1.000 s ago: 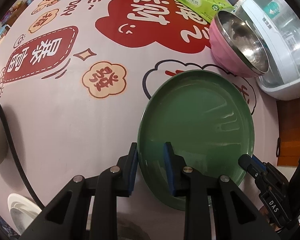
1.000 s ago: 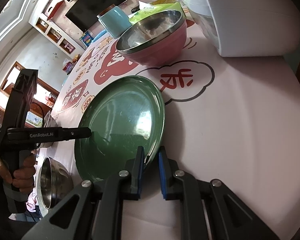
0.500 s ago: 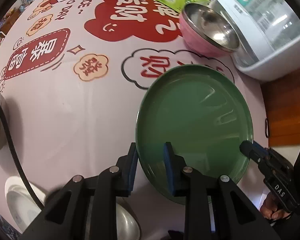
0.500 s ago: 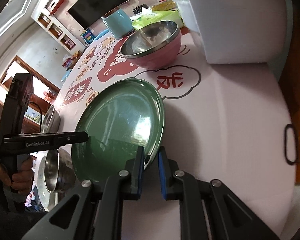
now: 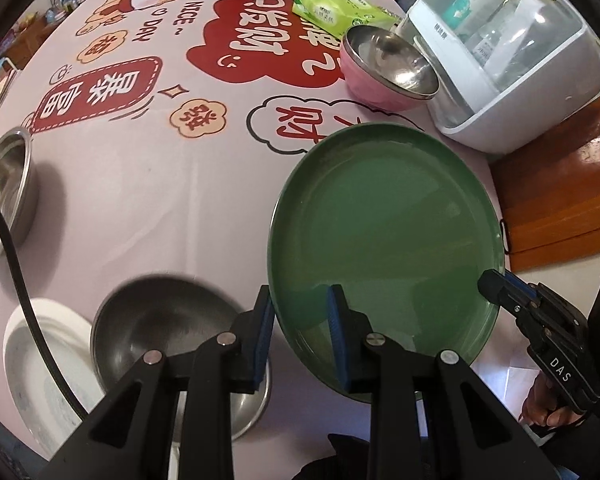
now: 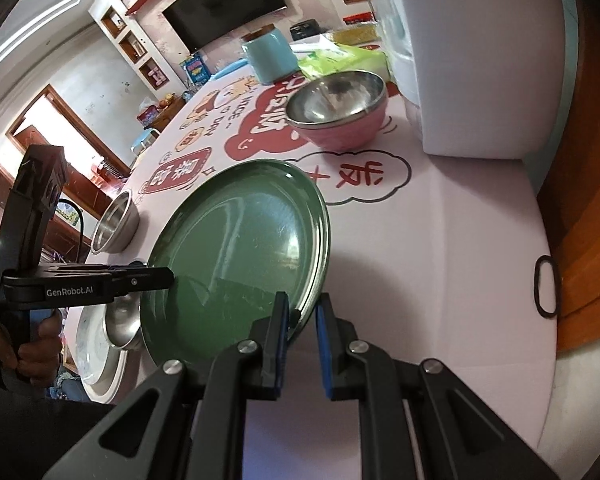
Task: Organize plates and bowls
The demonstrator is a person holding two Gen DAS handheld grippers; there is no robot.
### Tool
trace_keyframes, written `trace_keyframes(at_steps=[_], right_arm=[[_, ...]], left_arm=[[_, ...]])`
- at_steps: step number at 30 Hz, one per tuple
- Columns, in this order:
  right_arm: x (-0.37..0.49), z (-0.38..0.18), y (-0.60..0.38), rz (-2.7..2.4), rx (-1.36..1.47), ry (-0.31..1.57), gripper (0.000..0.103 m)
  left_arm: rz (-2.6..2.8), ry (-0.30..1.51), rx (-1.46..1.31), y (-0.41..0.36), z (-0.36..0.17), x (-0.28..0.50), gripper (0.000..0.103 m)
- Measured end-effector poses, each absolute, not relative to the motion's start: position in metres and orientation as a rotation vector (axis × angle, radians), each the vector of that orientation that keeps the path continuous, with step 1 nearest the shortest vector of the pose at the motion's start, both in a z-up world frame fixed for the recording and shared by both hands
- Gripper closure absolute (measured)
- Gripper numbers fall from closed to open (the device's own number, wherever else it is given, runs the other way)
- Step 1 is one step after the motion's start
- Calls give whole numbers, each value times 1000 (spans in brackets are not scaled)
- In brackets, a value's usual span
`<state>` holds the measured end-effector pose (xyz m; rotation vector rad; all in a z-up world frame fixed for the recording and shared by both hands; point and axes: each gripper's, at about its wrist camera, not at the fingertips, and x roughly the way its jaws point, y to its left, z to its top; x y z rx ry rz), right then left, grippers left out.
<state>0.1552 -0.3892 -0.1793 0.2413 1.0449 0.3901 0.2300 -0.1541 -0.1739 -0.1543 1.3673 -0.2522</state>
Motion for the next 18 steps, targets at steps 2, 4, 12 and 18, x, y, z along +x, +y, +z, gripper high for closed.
trace_keyframes(at_steps=[2,4,12,18], right_arm=[[149,-174,-385,393,224,1035,90],[142,-168,-381,397,209,1024,90],[121,-154,-370,419,168,989,90],[103,-146,-356,439,123,971,90]], left_arm=[[-252,1354,-157,-150,-171,224,79],[-254,1340,-162,-146,-166,216,79],[-265,1304,-186,-128,-158,188,79],[-259,1287,-207,-111,-152,166,79]])
